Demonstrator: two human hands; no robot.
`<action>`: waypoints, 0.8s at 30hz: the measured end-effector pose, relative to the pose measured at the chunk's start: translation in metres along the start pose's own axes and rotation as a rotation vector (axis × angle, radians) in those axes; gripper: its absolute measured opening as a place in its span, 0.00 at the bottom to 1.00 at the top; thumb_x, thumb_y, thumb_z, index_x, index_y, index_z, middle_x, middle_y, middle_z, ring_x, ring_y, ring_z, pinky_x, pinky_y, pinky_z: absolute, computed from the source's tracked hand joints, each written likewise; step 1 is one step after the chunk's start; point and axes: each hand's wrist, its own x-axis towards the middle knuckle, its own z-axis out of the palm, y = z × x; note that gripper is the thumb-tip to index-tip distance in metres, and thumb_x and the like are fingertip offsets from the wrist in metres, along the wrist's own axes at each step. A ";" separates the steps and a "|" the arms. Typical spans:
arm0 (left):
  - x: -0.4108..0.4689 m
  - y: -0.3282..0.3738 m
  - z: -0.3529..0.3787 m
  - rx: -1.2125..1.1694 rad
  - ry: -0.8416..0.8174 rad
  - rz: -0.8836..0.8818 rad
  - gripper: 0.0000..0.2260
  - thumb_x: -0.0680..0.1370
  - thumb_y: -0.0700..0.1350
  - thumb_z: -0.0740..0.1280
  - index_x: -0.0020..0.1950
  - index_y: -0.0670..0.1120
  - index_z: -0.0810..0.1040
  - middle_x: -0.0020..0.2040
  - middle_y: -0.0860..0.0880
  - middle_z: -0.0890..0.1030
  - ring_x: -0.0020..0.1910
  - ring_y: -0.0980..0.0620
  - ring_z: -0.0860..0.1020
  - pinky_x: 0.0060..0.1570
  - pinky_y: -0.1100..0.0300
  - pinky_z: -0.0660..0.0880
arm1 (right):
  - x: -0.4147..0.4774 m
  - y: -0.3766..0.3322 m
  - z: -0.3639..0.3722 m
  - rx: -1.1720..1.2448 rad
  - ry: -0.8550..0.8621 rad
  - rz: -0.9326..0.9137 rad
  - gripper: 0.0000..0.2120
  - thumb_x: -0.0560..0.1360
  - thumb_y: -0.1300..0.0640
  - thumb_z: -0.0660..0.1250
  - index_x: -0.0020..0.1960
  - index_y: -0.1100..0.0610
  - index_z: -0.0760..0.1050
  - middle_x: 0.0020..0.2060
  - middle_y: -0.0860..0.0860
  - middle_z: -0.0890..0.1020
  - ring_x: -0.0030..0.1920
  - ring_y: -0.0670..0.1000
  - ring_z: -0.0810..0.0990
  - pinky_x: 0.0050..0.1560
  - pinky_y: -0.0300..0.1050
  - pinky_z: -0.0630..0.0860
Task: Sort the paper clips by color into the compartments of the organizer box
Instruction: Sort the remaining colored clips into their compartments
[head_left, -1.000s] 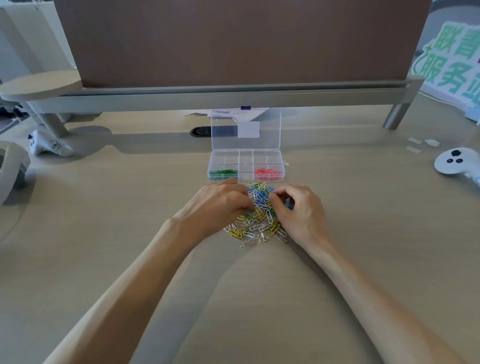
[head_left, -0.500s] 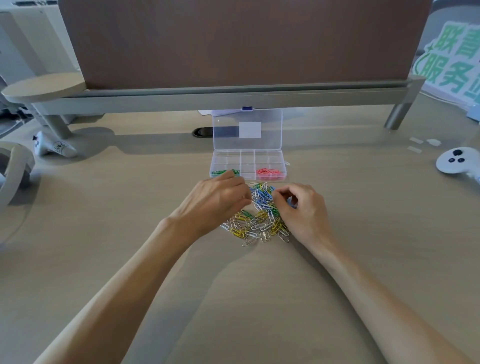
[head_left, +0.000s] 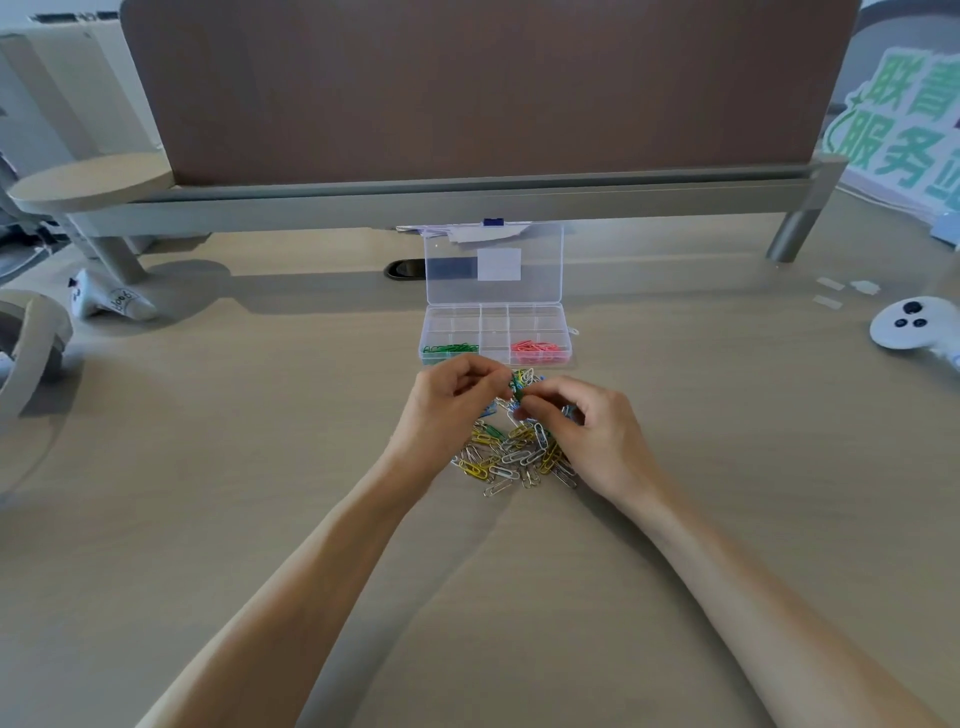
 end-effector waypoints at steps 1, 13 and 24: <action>-0.001 0.000 0.001 -0.010 0.007 -0.007 0.05 0.79 0.42 0.67 0.45 0.43 0.80 0.37 0.51 0.82 0.26 0.63 0.71 0.25 0.73 0.64 | 0.000 0.000 0.000 0.015 0.006 0.010 0.05 0.76 0.57 0.69 0.49 0.54 0.83 0.39 0.43 0.85 0.43 0.40 0.82 0.44 0.31 0.73; 0.005 -0.018 -0.020 0.810 -0.158 0.285 0.05 0.77 0.50 0.68 0.51 0.56 0.81 0.46 0.62 0.77 0.46 0.64 0.72 0.43 0.62 0.72 | -0.001 0.002 -0.002 0.010 0.095 0.099 0.05 0.75 0.55 0.69 0.42 0.52 0.81 0.36 0.45 0.83 0.38 0.40 0.78 0.38 0.27 0.68; 0.008 0.001 -0.021 1.329 -0.322 0.720 0.07 0.79 0.46 0.63 0.48 0.51 0.81 0.46 0.55 0.80 0.50 0.52 0.77 0.35 0.59 0.71 | -0.001 0.004 -0.004 0.044 0.144 0.126 0.05 0.75 0.53 0.69 0.41 0.50 0.80 0.36 0.45 0.83 0.38 0.42 0.79 0.37 0.30 0.70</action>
